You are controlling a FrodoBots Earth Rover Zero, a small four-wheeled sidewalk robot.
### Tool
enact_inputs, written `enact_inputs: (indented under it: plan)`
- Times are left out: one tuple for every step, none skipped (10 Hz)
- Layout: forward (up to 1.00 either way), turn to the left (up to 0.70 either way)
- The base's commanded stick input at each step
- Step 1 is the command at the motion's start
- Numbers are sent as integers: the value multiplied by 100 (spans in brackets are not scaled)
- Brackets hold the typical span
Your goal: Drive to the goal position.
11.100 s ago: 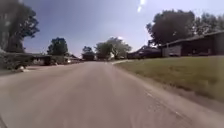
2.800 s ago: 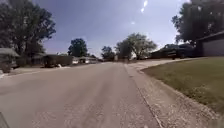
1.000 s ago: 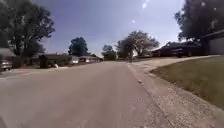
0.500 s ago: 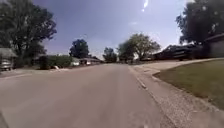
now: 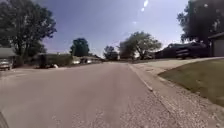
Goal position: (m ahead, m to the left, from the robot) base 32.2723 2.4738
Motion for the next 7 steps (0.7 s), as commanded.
enact_inputs:
  plan:
    - [70, 0]
    - [70, 0]
    - [70, 0]
    - [70, 0]
    - [70, 0]
    - [70, 0]
    - [70, 0]
